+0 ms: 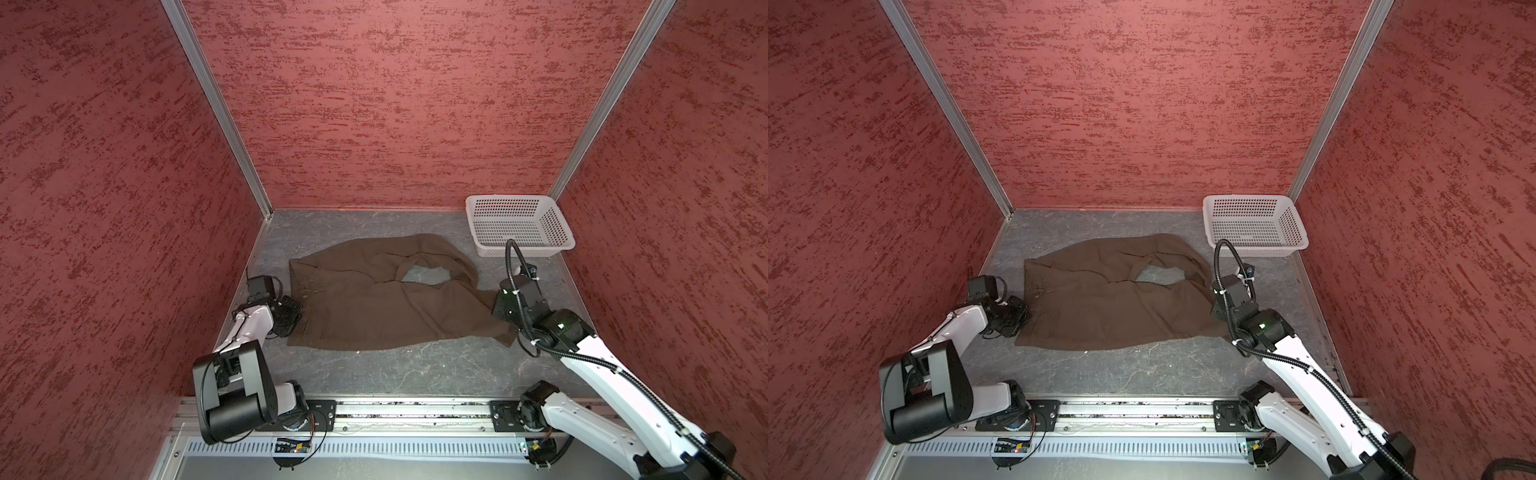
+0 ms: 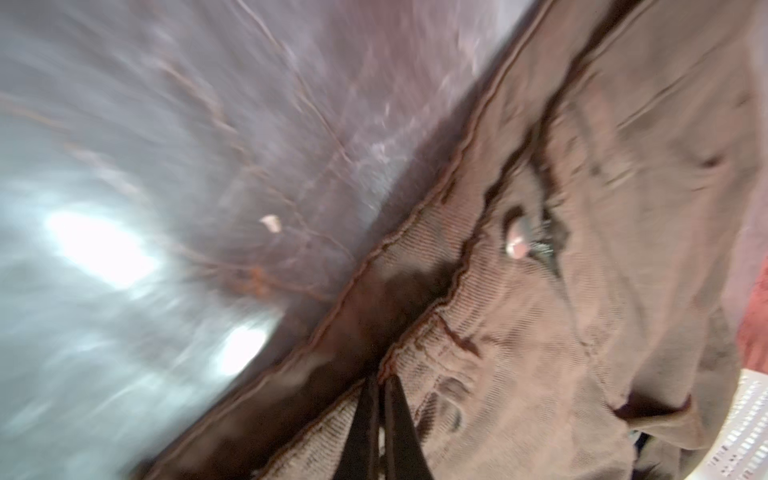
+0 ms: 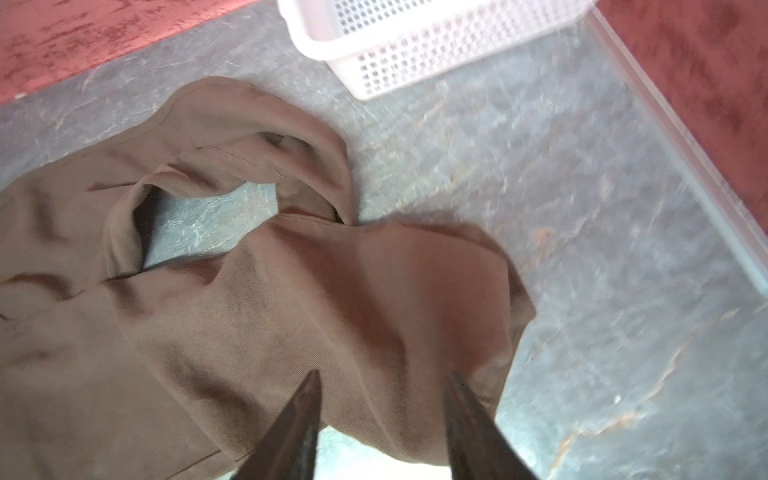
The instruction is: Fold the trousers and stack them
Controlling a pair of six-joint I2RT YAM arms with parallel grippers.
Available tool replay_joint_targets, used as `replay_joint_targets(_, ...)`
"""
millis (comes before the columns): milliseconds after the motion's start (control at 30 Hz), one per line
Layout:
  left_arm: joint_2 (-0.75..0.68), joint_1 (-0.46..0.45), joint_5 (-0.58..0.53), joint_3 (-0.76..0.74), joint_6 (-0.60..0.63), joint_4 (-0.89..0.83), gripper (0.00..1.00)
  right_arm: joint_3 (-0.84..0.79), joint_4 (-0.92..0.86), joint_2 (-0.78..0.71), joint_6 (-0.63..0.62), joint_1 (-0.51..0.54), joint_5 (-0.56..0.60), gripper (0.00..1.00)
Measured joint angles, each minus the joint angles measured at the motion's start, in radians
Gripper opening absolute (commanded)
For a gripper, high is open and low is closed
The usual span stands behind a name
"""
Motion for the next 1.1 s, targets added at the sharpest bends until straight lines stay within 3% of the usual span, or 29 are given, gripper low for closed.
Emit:
replay_joint_targets(200, -0.111, 0.048, -0.027, 0.057, 0.000, -0.090, 0.00, 0.069, 0.046, 0.106, -0.074, 0.000, -0.026, 0.54)
replay_joint_targets(400, -0.188, 0.064, -0.106, 0.137, 0.012, -0.181, 0.00, 0.027, 0.130, 0.293, -0.126, 0.000, -0.096, 0.56)
replay_joint_targets(567, -0.227, 0.179, -0.109, 0.153, 0.003, -0.229, 0.00, 0.009, 0.203, 0.361, -0.156, -0.011, -0.133, 0.58)
replay_joint_targets(633, -0.245, 0.209, -0.105, 0.147, -0.012, -0.231, 0.17, 0.009, 0.250, 0.396, -0.169, -0.024, -0.137, 0.58)
replay_joint_targets(733, -0.273, 0.219, -0.085, 0.138, -0.055, -0.223, 0.64, 0.011, 0.340, 0.468, -0.190, -0.058, -0.164, 0.58)
replay_joint_targets(767, -0.279, 0.218, -0.074, 0.138, -0.070, -0.212, 0.73, 0.019, 0.368, 0.499, -0.197, -0.070, -0.180, 0.58)
replay_joint_targets(900, -0.264, 0.176, -0.049, 0.147, -0.113, -0.192, 0.76, 0.093, 0.475, 0.645, -0.223, -0.104, -0.246, 0.57)
replay_joint_targets(1100, -0.186, -0.042, -0.083, 0.182, -0.117, -0.162, 0.75, 0.211, 0.613, 0.843, -0.238, -0.119, -0.372, 0.57)
